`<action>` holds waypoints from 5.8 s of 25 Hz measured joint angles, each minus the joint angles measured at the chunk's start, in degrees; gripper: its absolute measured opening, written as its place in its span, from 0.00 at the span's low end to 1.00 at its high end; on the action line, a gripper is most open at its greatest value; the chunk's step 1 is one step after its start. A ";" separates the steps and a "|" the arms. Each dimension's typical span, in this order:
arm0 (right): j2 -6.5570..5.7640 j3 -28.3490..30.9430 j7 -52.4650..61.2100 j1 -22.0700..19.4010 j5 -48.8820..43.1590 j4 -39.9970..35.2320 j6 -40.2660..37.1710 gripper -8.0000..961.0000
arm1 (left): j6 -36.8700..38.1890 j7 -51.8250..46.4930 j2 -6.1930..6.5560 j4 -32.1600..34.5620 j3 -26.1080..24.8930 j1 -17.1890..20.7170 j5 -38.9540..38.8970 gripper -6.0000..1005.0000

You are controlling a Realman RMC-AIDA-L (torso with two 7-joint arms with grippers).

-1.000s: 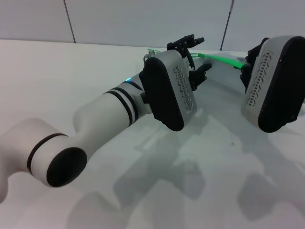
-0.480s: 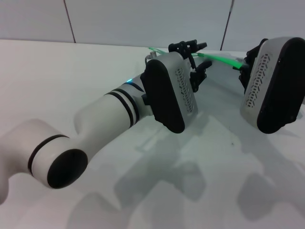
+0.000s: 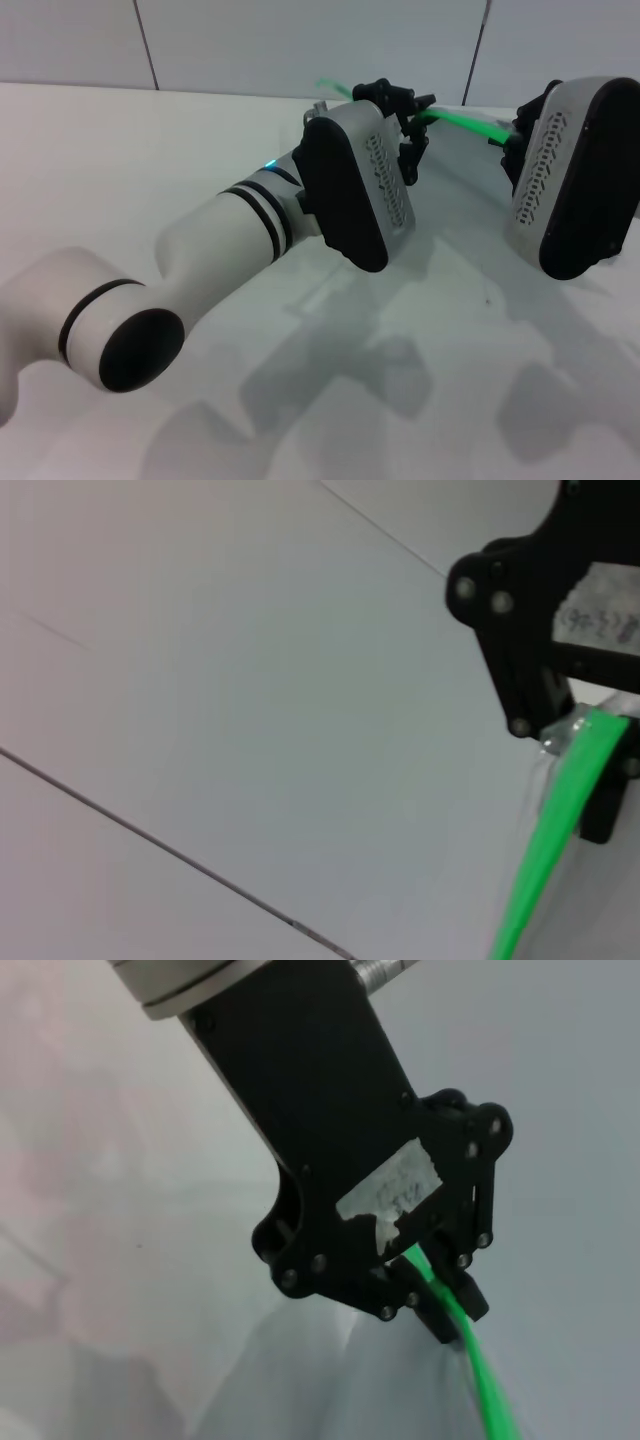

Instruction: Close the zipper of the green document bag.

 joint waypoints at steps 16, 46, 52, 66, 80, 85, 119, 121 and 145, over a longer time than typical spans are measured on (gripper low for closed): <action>-0.01 -0.08 -1.72 -1.86 0.00 -2.01 -0.07 0.06 | 0.76 -0.14 -0.04 1.86 -2.47 0.21 -0.21 0.09; 0.35 6.03 -1.20 -7.73 0.35 -5.67 2.36 0.06 | 6.13 -0.70 0.02 15.31 -11.09 -0.83 -7.13 0.08; 0.40 5.99 -0.59 -7.76 0.02 -4.75 4.02 0.08 | 6.13 -0.70 -0.08 13.44 -10.63 -0.80 -7.57 0.07; 0.50 9.33 12.78 -13.94 0.20 -6.86 21.18 0.16 | 19.63 -10.55 -0.34 11.82 -8.38 1.16 -7.83 0.33; 0.35 0.81 23.16 -15.48 13.82 18.77 70.29 0.58 | 32.10 -38.63 0.22 1.32 -6.56 12.15 -12.36 0.61; 0.21 -5.21 23.20 -11.44 22.83 34.87 91.58 0.58 | 32.98 -38.64 0.14 1.12 -5.18 14.59 -12.27 0.65; 0.09 -20.17 21.11 -2.46 44.50 47.34 102.86 0.57 | 38.12 -36.73 -0.28 4.59 -1.55 18.11 -13.01 0.64; 0.03 -20.53 18.43 -1.72 44.43 47.15 102.59 0.57 | 38.03 -36.86 -0.28 5.15 -1.55 17.49 -13.01 0.64; 0.00 -22.32 16.66 0.29 50.56 46.85 101.85 0.57 | 38.21 -36.68 -0.15 10.56 -0.22 11.94 -16.07 0.64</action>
